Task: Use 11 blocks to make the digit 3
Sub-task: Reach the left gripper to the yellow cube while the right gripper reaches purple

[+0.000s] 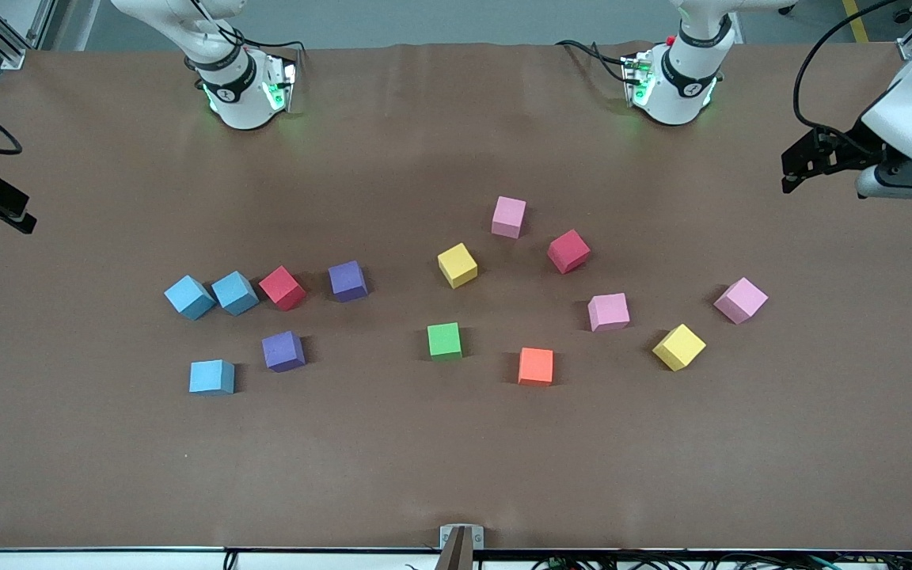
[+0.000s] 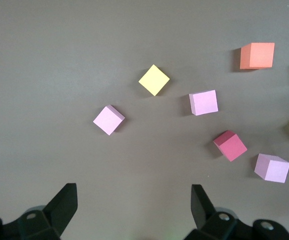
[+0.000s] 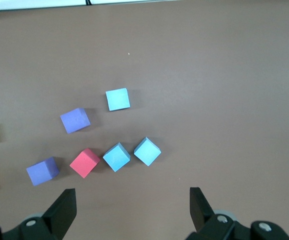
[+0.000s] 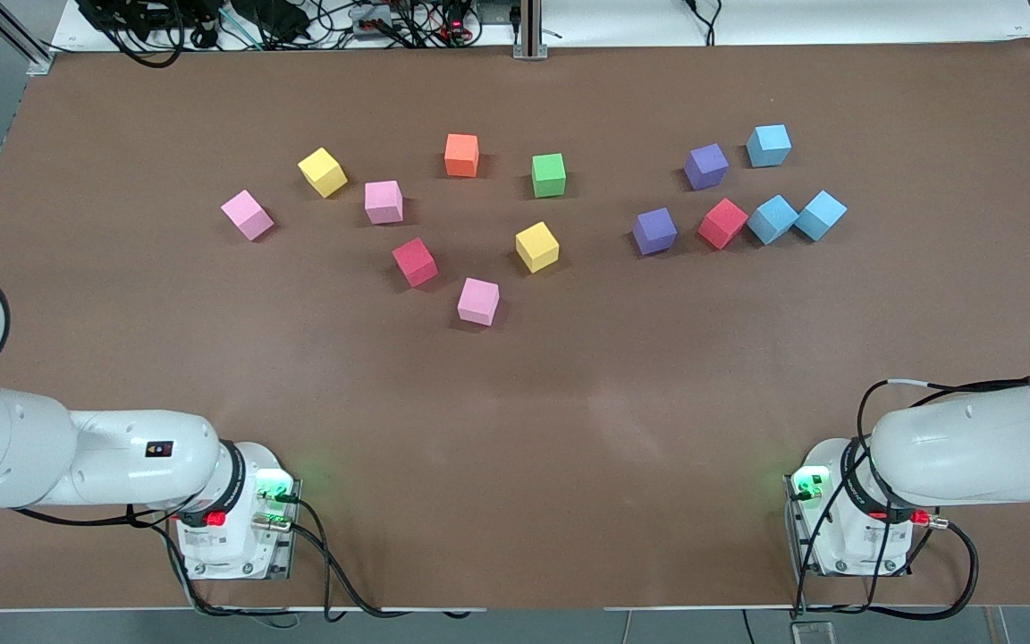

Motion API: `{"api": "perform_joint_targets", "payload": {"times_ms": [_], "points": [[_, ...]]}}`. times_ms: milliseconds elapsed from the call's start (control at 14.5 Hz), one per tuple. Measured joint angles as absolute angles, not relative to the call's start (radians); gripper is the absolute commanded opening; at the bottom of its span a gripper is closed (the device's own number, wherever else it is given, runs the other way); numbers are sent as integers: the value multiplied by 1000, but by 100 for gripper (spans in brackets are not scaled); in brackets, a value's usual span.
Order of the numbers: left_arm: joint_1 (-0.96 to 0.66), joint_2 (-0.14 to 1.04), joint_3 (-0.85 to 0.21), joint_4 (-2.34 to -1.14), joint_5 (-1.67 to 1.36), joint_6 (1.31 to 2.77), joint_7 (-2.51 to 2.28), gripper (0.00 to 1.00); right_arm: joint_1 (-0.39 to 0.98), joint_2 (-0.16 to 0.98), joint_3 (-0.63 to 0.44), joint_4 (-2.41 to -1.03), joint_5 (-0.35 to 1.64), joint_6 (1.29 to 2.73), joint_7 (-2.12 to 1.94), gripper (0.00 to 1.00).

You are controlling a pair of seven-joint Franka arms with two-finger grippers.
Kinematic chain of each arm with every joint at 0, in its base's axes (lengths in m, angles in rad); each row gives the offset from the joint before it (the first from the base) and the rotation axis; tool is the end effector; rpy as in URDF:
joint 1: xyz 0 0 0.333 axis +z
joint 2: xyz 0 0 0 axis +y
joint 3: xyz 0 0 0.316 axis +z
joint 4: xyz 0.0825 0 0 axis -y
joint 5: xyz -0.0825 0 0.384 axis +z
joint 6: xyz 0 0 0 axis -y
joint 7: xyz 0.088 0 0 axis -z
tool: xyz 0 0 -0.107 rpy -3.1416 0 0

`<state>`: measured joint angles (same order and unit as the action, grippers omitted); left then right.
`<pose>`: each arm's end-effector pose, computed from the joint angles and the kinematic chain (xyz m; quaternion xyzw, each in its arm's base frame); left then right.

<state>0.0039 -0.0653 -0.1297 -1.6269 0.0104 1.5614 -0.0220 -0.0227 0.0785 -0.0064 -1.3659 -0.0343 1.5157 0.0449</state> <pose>0.5287 -0.0681 0.6324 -0.9986 0.0517 -0.0003 0.0094 0.5726 -0.0203 0.6714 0.9985 -0.0385 0.0358 0.0171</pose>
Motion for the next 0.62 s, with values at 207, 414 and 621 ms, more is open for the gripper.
{"api": "perform_joint_targets", "payload": {"times_ms": [207, 414, 621], "points": [[4, -48, -130, -1614, 10, 1561, -29, 100, -23, 79, -7, -1369, -34, 1518, 45, 100], [6, -45, -129, -1611, 10, 1556, -29, 100, -26, 78, -8, -1384, -34, 1518, 45, 100], [-2, -16, -132, -1612, 8, 1552, -29, 100, -26, 70, -8, -1411, -34, 1517, 45, 100]]}}
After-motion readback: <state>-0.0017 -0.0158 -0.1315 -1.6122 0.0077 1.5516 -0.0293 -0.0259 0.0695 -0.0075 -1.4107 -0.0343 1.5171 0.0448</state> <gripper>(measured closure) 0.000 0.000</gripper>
